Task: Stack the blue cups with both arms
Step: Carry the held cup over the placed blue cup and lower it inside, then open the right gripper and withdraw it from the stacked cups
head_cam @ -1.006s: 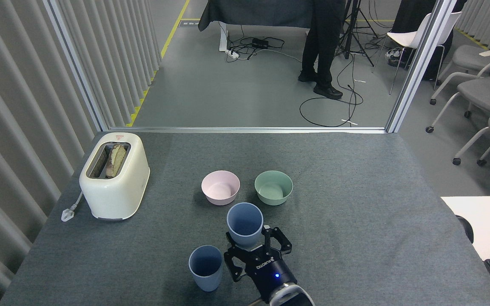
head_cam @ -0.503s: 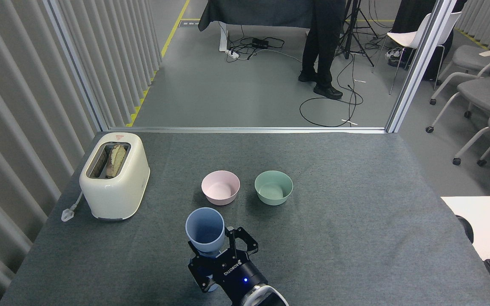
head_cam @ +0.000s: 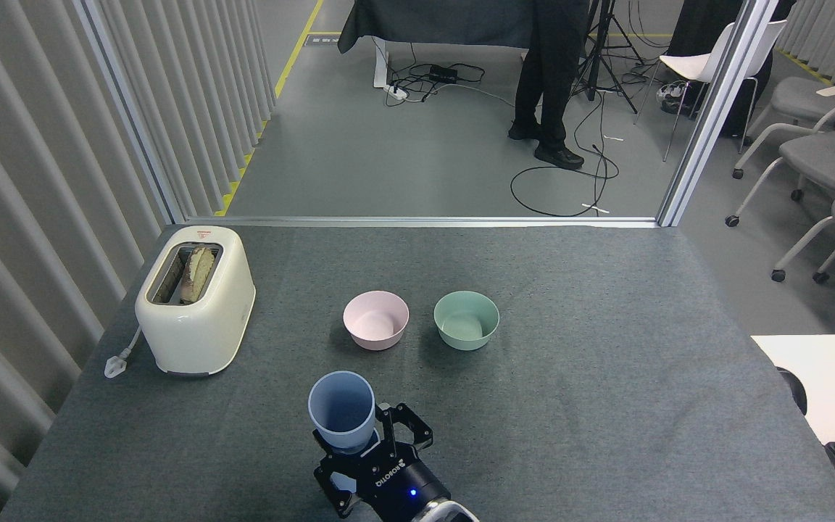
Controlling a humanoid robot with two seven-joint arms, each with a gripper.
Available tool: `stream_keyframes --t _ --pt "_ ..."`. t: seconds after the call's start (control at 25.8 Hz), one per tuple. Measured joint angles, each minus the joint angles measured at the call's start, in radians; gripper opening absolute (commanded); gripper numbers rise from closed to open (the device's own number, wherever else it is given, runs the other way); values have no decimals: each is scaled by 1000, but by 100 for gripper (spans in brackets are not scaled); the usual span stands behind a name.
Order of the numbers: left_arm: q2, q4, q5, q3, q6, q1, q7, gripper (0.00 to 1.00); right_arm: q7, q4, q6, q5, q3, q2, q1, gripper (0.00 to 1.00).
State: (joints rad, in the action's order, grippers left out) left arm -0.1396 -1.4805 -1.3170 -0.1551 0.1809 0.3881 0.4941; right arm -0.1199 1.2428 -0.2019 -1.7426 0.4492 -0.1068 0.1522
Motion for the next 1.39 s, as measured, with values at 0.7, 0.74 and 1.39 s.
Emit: stream_keyframes --t 0.7,0.74,1.39 --pt "0 9 1 0 2 -3 0 100 -14 -59 1 21 -15 -5 -7 76" --pt "0 9 1 0 2 -3 0 100 -14 -61 1 21 -15 -5 -7 84" --pt "0 11 1 14 2 -2 1 100 -92 12 -36 109 -14 -8 -4 100"
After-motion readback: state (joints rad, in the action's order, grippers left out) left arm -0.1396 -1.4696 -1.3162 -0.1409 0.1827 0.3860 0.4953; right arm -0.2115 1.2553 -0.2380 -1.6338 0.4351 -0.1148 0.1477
